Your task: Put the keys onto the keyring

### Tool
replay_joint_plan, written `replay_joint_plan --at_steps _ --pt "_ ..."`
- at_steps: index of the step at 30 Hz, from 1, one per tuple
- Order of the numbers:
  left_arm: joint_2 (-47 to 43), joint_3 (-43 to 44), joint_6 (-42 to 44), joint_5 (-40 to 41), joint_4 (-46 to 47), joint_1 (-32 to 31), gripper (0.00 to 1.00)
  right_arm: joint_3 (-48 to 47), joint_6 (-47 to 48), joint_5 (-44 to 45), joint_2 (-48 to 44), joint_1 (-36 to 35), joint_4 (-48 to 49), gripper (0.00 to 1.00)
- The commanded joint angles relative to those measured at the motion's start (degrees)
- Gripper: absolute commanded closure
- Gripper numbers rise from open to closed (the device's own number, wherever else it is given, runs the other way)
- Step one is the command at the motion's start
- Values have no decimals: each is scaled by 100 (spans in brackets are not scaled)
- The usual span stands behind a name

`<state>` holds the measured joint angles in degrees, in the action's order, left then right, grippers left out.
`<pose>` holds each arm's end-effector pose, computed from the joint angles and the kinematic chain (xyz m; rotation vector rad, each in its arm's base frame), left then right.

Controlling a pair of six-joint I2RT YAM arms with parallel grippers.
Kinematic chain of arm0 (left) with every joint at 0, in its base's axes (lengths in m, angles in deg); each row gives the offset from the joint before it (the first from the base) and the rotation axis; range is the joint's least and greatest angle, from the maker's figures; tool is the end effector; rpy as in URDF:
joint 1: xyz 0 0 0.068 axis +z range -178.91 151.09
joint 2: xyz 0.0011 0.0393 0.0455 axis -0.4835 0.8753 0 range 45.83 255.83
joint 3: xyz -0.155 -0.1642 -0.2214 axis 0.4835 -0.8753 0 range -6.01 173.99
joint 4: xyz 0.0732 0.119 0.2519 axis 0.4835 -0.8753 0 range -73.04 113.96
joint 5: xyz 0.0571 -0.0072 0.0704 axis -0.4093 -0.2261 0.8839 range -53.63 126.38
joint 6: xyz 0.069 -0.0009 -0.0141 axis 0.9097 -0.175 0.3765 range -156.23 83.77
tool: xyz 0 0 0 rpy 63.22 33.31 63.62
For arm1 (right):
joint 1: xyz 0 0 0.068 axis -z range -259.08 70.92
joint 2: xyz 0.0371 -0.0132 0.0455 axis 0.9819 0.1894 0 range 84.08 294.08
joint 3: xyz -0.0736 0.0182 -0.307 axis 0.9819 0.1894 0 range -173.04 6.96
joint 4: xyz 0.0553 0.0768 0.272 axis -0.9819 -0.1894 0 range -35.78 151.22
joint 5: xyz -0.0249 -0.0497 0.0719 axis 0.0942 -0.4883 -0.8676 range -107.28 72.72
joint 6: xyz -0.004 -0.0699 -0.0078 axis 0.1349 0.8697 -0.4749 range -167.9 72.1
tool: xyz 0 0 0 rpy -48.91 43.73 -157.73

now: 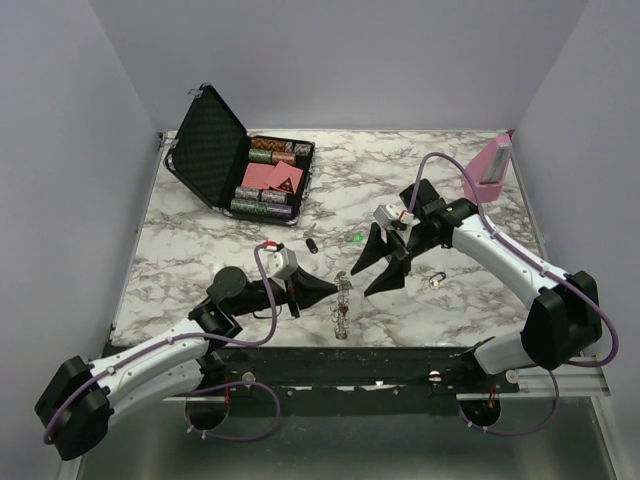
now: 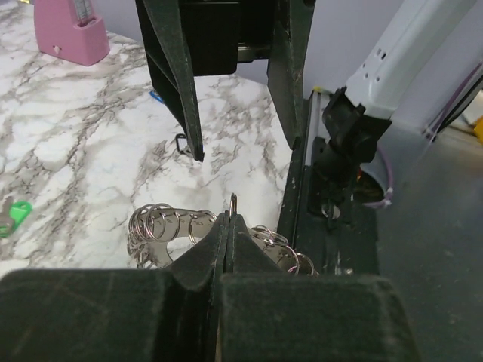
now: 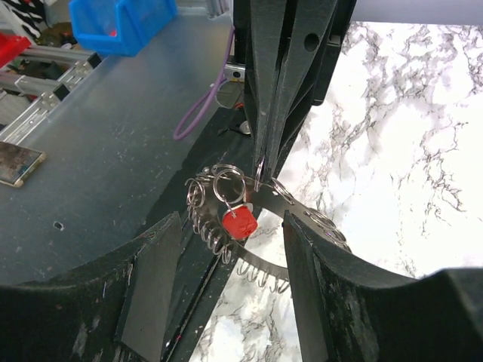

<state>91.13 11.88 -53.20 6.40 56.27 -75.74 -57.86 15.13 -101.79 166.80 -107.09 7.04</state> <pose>0.1134 -0.1630 0.2710 0.8477 1.4007 -1.2620 0.2234 0.1839 0.3171 -1.5717 1.1559 1.5816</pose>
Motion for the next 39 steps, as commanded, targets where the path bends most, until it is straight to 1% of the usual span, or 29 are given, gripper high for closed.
replay_joint_plan --at_steps 1,6,14,18,24,39 --pt "119 -67 -1141 230 1295 16 100 66 -175 -514 -124 24 117 35" --pt "260 48 -1317 255 1295 16 100 145 -589 -575 -133 24 477 36" --pt "611 39 -1783 361 1672 16 100 197 -1274 -698 -142 32 969 42" --pt "743 57 -1827 387 1787 7 100 268 -1705 -856 -151 15 1312 47" --pt "858 118 -1801 335 1875 16 100 373 -2065 -813 -124 -38 1655 48" --pt "946 109 -1731 387 1858 7 100 391 -2136 -1032 -89 -249 1638 48"
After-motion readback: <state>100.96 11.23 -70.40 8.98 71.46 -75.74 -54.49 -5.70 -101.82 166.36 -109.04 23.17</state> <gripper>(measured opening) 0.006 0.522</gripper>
